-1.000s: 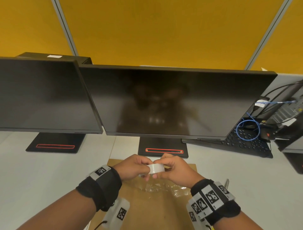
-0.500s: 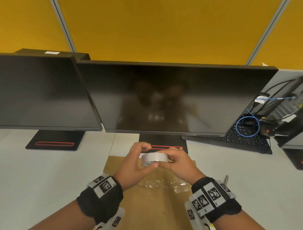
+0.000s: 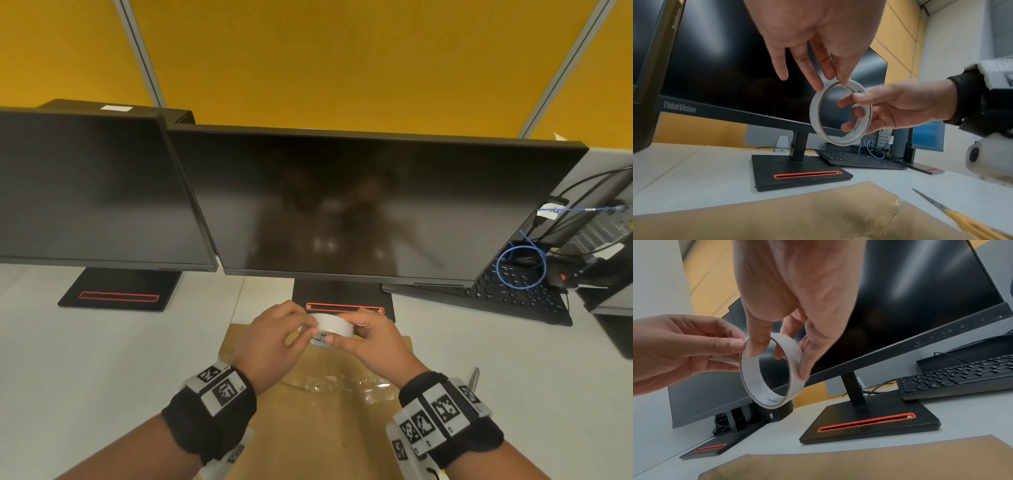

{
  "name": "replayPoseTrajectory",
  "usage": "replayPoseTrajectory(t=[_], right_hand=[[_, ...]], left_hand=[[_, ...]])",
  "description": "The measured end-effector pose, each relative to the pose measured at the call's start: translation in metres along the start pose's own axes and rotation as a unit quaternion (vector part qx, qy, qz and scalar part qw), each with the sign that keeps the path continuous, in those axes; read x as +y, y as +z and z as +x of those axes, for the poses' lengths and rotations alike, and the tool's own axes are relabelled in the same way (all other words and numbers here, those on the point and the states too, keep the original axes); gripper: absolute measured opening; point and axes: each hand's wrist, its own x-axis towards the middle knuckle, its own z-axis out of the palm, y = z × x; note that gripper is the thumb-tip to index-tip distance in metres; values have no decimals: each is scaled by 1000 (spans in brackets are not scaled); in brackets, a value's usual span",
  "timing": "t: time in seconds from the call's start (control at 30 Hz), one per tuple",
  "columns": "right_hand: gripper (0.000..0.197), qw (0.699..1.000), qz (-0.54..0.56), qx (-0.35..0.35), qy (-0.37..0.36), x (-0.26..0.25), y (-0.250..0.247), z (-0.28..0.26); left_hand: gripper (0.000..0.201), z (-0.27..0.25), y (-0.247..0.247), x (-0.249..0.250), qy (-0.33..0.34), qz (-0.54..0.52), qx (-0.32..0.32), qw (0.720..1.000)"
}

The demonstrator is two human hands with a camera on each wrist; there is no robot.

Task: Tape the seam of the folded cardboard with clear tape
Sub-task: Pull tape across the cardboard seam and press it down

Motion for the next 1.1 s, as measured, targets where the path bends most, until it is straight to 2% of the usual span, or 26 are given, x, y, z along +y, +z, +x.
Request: replayPoseTrajectory(t=[0.17, 0.23, 0.37, 0.5, 0.57, 0.63, 0.67, 0.73, 0.77, 0.87, 1.0, 1.1], right_hand=[[34, 998, -54, -14, 0, 2, 0, 0], [34, 998, -58, -12, 0, 2, 0, -1], [38, 998, -54, -19, 10, 0, 1, -2], [36, 998, -49, -32, 18, -1, 1, -4], [35, 999, -42, -30, 18, -2, 0, -4], [32, 999, -21, -21, 14, -3, -2, -4], [30, 1000, -9, -19, 11, -4, -3, -4], [26, 1000, 1, -25, 2, -5, -4, -4], [24, 1000, 2, -30, -1, -7, -5, -4], [23, 999, 17, -44, -4, -10, -5, -5], [25, 997, 50, -53, 0, -11, -2, -8], [24, 998, 39, -49, -1, -10, -4, -10]], left_hand=[[11, 4, -1, 1, 72, 81, -42, 993], [3, 5, -1, 1, 90, 126, -45, 987], [27, 5, 1, 2, 123, 184, -43, 974], [37, 4, 3, 1, 130, 203, -69, 968], [32, 3, 2, 3, 128, 183, -54, 973], [11, 4, 1, 5, 108, 131, -42, 985], [11, 5, 0, 4, 92, 104, -44, 989], [27, 5, 1, 3, 82, 85, -52, 992], [27, 5, 0, 2, 85, 86, -49, 991], [13, 7, -1, 2, 87, 75, -37, 993], [10, 8, -3, 3, 88, 69, -17, 994], [6, 8, -4, 3, 97, 77, -37, 992]])
